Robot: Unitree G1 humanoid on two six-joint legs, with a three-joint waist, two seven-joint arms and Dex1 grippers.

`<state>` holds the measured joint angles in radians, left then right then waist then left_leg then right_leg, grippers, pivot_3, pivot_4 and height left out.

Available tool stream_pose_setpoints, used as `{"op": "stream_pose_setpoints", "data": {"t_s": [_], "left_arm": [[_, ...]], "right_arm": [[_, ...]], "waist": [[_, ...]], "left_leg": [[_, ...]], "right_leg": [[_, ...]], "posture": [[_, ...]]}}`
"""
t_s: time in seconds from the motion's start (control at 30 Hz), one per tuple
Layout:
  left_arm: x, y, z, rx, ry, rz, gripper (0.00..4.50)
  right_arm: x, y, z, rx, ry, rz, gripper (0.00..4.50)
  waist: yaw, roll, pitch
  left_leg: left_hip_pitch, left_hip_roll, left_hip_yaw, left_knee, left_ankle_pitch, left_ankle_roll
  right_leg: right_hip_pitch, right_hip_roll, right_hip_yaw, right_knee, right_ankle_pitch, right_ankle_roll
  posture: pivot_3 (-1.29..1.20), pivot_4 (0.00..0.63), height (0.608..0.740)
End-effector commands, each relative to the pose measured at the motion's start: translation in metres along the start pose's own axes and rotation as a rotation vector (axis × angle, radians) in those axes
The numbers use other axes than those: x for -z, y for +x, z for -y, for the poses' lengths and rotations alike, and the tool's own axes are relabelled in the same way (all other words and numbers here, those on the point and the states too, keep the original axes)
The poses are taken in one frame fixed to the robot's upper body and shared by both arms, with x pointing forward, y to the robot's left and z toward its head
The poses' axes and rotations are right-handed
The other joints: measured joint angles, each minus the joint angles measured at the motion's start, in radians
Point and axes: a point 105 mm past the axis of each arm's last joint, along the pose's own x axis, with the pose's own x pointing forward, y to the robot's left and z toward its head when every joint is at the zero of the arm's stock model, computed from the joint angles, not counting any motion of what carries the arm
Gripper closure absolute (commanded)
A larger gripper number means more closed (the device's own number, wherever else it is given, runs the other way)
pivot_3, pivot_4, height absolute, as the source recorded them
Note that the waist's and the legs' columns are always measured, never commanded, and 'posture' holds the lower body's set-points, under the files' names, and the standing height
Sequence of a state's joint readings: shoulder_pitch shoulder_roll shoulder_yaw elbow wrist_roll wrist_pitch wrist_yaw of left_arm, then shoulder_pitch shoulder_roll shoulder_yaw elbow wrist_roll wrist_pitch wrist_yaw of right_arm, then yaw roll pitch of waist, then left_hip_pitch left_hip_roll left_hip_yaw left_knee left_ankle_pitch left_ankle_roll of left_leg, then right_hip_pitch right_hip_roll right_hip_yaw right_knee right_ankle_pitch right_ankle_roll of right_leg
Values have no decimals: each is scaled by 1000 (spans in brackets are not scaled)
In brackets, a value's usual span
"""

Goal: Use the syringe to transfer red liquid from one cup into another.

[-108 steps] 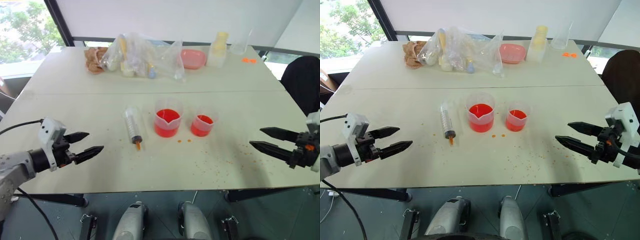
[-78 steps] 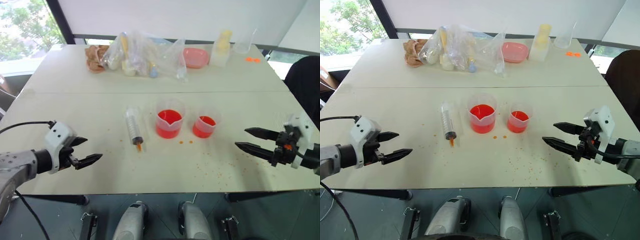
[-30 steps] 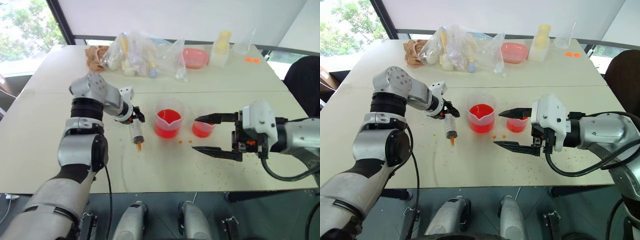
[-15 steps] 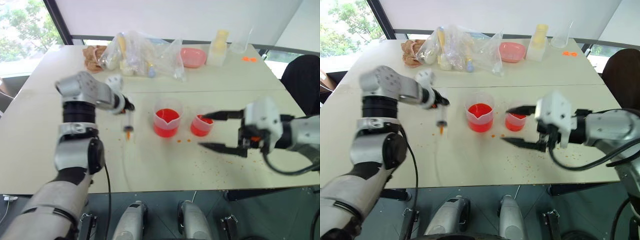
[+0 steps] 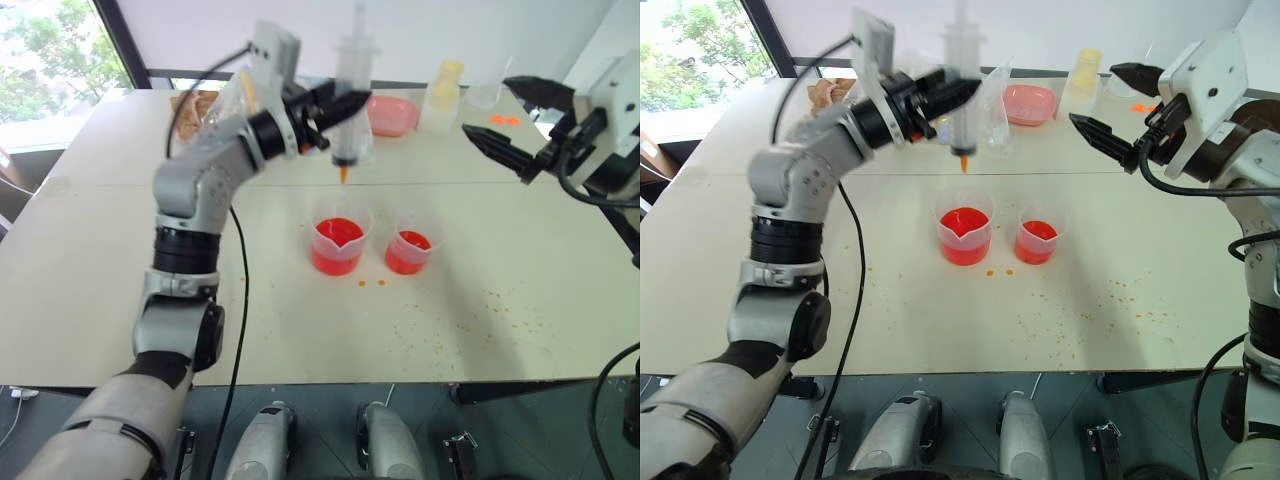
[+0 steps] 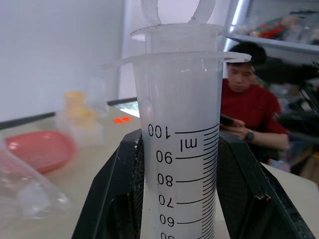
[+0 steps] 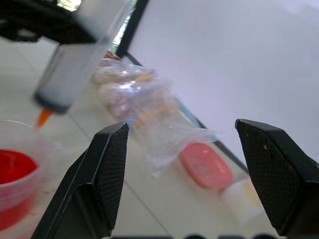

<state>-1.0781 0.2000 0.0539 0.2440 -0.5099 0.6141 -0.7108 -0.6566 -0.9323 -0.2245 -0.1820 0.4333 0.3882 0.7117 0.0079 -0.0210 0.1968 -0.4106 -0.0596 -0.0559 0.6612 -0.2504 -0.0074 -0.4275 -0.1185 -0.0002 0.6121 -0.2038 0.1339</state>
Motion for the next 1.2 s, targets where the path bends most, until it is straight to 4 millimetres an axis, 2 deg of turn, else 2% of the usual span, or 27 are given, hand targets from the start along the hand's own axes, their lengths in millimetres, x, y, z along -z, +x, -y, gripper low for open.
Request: {"op": "stream_pose_setpoints", "data": {"t_s": [0.03, 0.17, 0.37, 0.67, 0.9, 1.13, 1.17, 1.2], "left_arm": [[-13, 4, 13, 84, 77, 59, 3058], [3, 4, 25, 168, 104, 26, 3058], [21, -3, 30, 201, 159, -38, 3058], [33, -14, 37, 223, 169, -68, 3058], [47, -20, 40, 231, 197, -104, 3058], [64, -25, 27, 185, 197, -151, 3058], [66, -25, 25, 175, 201, -158, 3058], [67, -25, 24, 171, 203, -162, 3058]], "right_arm": [[-20, 1, 16, 75, -109, 65, 951], [-28, 9, 13, 74, -136, 108, 951], [-31, 24, -9, 10, -134, 149, 951], [-25, 37, -27, -50, -118, 167, 951], [-28, 45, -49, -145, -65, 213, 951], [-26, 54, -62, -178, -36, 232, 951], [-24, 55, -65, -184, -38, 229, 1493], [-22, 56, -69, -194, -39, 226, 1792]], "waist": [[-4, 0, 0], [-3, 0, 0], [-4, 1, 0], [-1, 1, 0], [-4, 1, 0], [-3, 1, 0], [-3, 1, 0], [-3, 1, 0]], "left_leg": [[0, 0, 0, 0, 0, 0], [0, 0, 0, 0, 0, 0], [0, 0, -2, 0, 0, 1], [0, 1, -3, 1, 0, 1], [1, 1, -3, 1, 0, 1], [1, 1, -3, 1, 0, 1], [1, 1, -3, 1, 0, 1], [1, 1, -4, 1, 0, 1]], "right_leg": [[0, 0, 0, 0, 0, 0], [0, 1, 0, 0, 0, 0], [0, 1, 0, 1, 0, 0], [0, 1, 0, 1, 0, 0], [0, 1, 0, 1, 0, 0], [0, 2, 0, 2, 0, 0], [0, 2, 0, 2, 0, 0], [0, 2, 0, 2, 0, 0]], "posture": [[0, 150, 740], [0, 150, 740], [0, 150, 740], [0, 150, 740], [0, 150, 740], [0, 150, 740], [0, 150, 740], [0, 150, 740]]}}
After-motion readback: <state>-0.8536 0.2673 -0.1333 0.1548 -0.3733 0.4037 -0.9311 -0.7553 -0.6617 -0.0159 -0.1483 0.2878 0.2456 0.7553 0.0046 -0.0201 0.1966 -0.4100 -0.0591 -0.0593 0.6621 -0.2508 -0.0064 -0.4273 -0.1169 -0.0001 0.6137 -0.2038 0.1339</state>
